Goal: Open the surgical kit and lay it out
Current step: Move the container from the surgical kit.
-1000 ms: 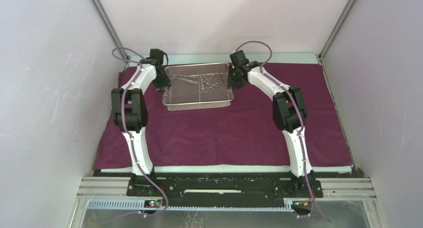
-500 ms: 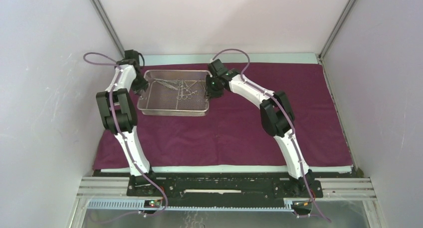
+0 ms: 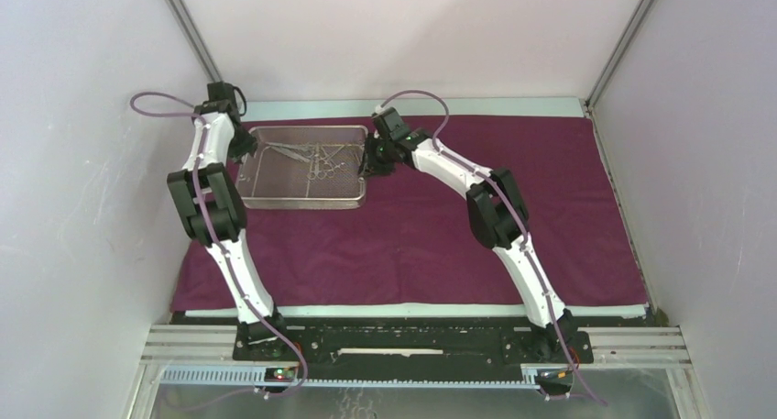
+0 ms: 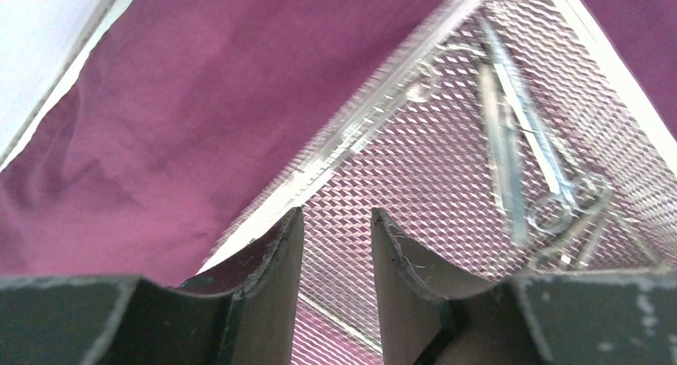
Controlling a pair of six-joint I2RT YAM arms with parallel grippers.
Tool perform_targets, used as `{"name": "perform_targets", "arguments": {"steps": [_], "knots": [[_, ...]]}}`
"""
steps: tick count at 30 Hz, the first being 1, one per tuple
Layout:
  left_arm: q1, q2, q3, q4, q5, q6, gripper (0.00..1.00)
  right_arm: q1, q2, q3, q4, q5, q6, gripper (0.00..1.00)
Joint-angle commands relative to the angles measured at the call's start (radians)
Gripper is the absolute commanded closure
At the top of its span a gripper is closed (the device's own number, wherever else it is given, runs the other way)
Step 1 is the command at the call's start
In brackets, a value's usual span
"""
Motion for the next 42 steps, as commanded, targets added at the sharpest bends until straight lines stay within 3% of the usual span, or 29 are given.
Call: {"name": "perform_targets", "arguments": {"steps": [1, 7, 12, 22, 30, 42], "knots": [[-0.009, 0.027, 0.115, -0.009, 0.062, -0.010, 0.58, 0.037, 0.060, 0.093, 0.107, -0.085, 0.040, 0.61], [-0.002, 0.055, 0.158, -0.017, 0.059, -0.002, 0.58, 0.035, 0.078, 0.104, 0.122, -0.095, 0.038, 0.61], [-0.002, 0.035, 0.160, 0.000, 0.067, 0.006, 0.57, 0.025, 0.065, 0.103, 0.122, -0.106, 0.033, 0.54], [-0.005, -0.032, 0.192, 0.023, 0.100, 0.017, 0.51, -0.001, 0.049, 0.149, 0.100, -0.119, 0.005, 0.33], [-0.023, -0.097, 0.184, 0.031, 0.112, 0.040, 0.41, -0.016, 0.012, 0.149, 0.075, -0.118, -0.039, 0.02], [-0.098, -0.204, 0.069, 0.068, 0.146, 0.046, 0.32, -0.054, -0.168, 0.023, 0.030, -0.085, -0.089, 0.00]]}}
